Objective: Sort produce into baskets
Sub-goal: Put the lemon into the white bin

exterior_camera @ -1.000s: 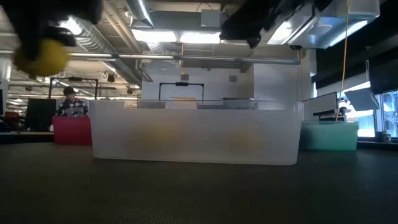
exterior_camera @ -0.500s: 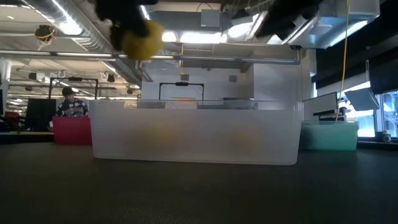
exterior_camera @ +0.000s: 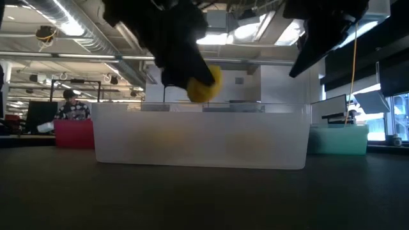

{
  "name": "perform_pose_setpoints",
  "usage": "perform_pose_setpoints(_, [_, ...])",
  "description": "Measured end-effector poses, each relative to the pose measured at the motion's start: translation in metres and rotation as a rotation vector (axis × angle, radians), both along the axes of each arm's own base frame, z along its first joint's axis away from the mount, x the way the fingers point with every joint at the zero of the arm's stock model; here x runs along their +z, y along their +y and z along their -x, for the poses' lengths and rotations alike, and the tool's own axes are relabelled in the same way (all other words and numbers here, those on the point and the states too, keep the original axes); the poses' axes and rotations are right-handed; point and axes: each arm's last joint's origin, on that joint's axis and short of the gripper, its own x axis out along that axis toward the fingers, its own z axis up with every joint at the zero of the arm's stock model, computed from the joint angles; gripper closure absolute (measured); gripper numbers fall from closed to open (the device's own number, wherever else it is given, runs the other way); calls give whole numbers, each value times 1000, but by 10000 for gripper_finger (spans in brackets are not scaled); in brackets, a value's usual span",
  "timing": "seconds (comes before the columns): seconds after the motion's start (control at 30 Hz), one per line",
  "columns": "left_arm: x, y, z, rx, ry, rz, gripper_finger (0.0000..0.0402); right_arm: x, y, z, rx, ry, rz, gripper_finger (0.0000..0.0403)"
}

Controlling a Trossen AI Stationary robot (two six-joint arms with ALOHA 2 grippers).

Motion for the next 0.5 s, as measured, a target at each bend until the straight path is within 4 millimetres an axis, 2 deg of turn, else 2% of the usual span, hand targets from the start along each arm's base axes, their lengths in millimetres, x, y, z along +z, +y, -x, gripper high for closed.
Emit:
perform_pose_setpoints(0.27, [-36, 1, -13, -43, 80, -50, 182, -14, -1, 5, -42, 35, -7, 251])
perform_pose_setpoints(0.5, [-38, 2, -14, -12, 83, -91, 169, -24, -3, 7, -64, 54, -12, 251])
